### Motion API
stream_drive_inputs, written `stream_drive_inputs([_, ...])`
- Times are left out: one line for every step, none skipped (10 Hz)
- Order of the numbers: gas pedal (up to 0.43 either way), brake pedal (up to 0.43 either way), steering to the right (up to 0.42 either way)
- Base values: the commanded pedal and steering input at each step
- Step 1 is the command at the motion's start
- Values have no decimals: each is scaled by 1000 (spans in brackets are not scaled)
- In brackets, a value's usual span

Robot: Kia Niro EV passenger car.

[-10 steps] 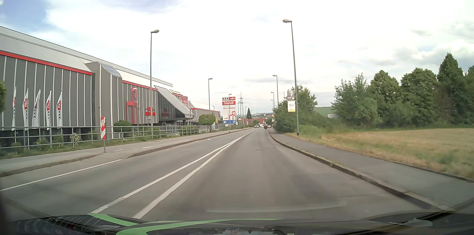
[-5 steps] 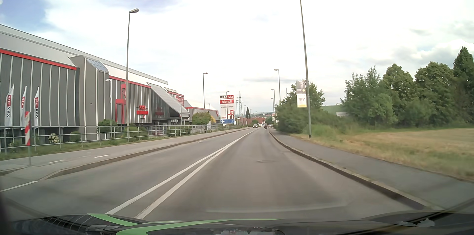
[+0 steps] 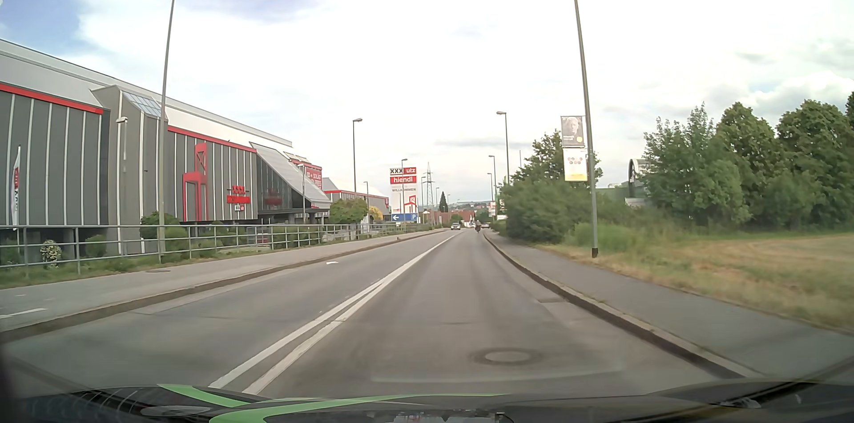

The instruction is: Follow the waypoints while adhering to traffic rules and regulations

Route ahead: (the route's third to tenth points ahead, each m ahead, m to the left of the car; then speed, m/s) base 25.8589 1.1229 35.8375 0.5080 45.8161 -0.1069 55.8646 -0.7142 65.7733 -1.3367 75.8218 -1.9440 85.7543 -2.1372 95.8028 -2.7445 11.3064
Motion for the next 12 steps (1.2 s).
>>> stream_drive_inputs([67, 0, 3])
stream_drive_inputs([59, 0, 3])
stream_drive_inputs([59, 0, 4])
stream_drive_inputs([59, 0, 5])
stream_drive_inputs([59, 0, 5])
stream_drive_inputs([59, 0, 4])
stream_drive_inputs([59, 0, 4])
stream_drive_inputs([59, 0, 4])
stream_drive_inputs([59, 0, 4])
stream_drive_inputs([59, 0, 4])
stream_drive_inputs([59, 0, 4])
stream_drive_inputs([59, 0, 4])
